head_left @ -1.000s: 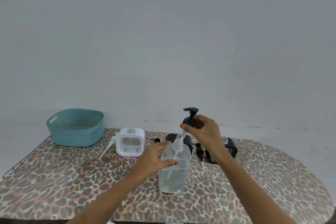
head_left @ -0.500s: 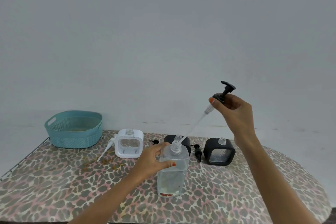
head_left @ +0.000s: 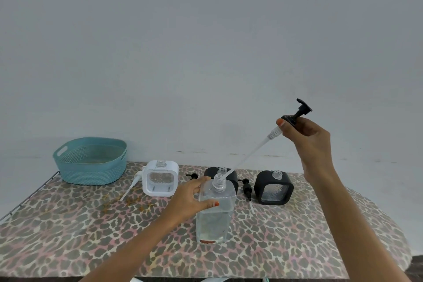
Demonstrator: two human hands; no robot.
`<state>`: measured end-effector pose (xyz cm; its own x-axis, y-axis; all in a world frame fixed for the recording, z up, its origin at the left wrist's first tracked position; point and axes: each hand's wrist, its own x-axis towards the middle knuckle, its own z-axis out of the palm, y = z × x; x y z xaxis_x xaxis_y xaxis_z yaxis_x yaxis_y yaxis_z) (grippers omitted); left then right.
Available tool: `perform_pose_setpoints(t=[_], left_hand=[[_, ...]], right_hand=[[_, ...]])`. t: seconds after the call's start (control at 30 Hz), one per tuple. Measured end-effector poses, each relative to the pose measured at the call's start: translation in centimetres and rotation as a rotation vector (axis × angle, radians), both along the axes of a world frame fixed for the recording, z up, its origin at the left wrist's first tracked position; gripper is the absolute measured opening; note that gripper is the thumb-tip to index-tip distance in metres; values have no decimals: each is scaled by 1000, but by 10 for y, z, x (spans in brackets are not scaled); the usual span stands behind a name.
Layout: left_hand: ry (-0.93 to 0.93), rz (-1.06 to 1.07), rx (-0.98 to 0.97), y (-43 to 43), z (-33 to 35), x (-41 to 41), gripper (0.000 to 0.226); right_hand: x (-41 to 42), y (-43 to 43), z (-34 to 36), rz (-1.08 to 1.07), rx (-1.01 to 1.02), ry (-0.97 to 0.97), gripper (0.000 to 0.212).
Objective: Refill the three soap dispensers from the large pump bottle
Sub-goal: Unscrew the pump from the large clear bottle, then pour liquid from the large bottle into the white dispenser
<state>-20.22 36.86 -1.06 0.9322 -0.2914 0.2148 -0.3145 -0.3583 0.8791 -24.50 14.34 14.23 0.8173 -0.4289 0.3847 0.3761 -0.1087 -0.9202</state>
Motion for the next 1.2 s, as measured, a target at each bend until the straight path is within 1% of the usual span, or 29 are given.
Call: perform_pose_setpoints(t=[0.07, 0.17, 0.23, 0.3, 0.33, 0.43, 0.57, 0.67, 0.73, 0.8, 0.83, 0.97, 1.03, 1.13, 1.2], left_hand=[[8, -1, 13, -4, -3, -2, 70], [23, -20, 29, -13, -6, -5, 72], [10, 6, 33, -8, 0, -6, 70], [-11, 31, 37, -2, 5, -4, 77], [-17, 45, 42, 2, 6, -3, 79], [-23, 69, 53, 2, 10, -7, 72], [-23, 55, 48, -4, 11, -12, 68], [-8, 52, 33, -5, 10, -11, 69], [-1, 44, 19, -5, 10, -11, 66], [3, 31, 17, -5, 10, -11, 60], [5, 25, 16, -5, 11, -12, 60], [19, 49, 30, -6, 13, -12, 75], [26, 57, 29, -6, 12, -10, 73], [21, 52, 37, -4, 9, -9, 87], [16, 45, 40, -3, 9, -10, 86]], right_hand=[[-4, -11, -6, -28, 42, 8, 17], [-11, -39, -19, -119, 161, 17, 23], [-11, -50, -25, -135, 243, 34, 19], [-9, -60, -34, -153, 320, 60, 16], [-7, -65, -41, -170, 354, 85, 17], [-4, -91, -80, -270, 405, 222, 20], [-8, -120, -155, -451, 340, 518, 25], [-15, -128, -203, -503, 329, 682, 31], [-16, -129, -223, -514, 298, 753, 37], [-15, -129, -234, -517, 250, 781, 38], [-14, -128, -237, -522, 227, 780, 40], [-11, -126, -245, -530, 129, 760, 42], [-10, -124, -245, -516, 67, 773, 43], [-9, -124, -242, -483, 5, 804, 43], [-10, -126, -241, -467, -31, 815, 45]])
